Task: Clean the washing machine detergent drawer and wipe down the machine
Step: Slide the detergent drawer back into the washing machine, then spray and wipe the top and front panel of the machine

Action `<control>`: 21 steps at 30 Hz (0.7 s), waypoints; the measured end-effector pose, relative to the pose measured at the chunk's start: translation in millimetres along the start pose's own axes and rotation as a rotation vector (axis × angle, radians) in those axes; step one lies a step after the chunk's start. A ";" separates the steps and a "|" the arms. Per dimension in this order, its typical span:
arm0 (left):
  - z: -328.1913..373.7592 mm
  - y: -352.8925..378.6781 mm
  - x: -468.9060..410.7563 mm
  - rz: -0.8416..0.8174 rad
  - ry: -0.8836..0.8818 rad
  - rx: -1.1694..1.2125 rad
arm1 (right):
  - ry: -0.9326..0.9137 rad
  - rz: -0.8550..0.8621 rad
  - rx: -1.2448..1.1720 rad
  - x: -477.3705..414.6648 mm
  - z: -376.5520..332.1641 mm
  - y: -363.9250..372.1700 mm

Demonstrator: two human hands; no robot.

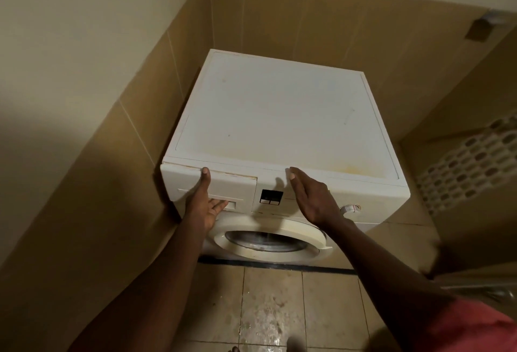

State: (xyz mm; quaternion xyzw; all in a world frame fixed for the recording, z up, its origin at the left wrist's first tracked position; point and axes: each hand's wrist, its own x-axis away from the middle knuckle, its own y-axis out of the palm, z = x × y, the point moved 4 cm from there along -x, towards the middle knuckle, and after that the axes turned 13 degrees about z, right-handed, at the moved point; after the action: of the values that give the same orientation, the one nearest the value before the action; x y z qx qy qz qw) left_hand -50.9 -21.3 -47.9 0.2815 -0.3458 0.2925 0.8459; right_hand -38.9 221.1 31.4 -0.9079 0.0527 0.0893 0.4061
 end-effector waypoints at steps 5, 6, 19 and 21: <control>-1.0 3.5 -10.5 0.009 0.008 -0.026 | 0.010 0.007 0.002 2.2 6.1 -7.6; -1.2 4.2 -11.2 0.013 0.008 -0.027 | 0.011 0.008 0.006 2.4 6.6 -7.6; -23.8 10.7 3.7 0.325 0.169 -0.037 | 0.046 0.092 0.110 25.0 28.6 -11.4; -41.9 11.7 11.5 0.407 0.210 -0.092 | 0.034 0.170 0.147 39.9 39.2 -21.7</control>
State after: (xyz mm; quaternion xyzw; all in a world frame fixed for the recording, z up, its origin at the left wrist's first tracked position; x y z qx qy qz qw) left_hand -34.6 18.4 -61.3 0.1349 -0.3185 0.4688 0.8128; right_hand -0.9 263.9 13.4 -0.8694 0.1426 0.1040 0.4616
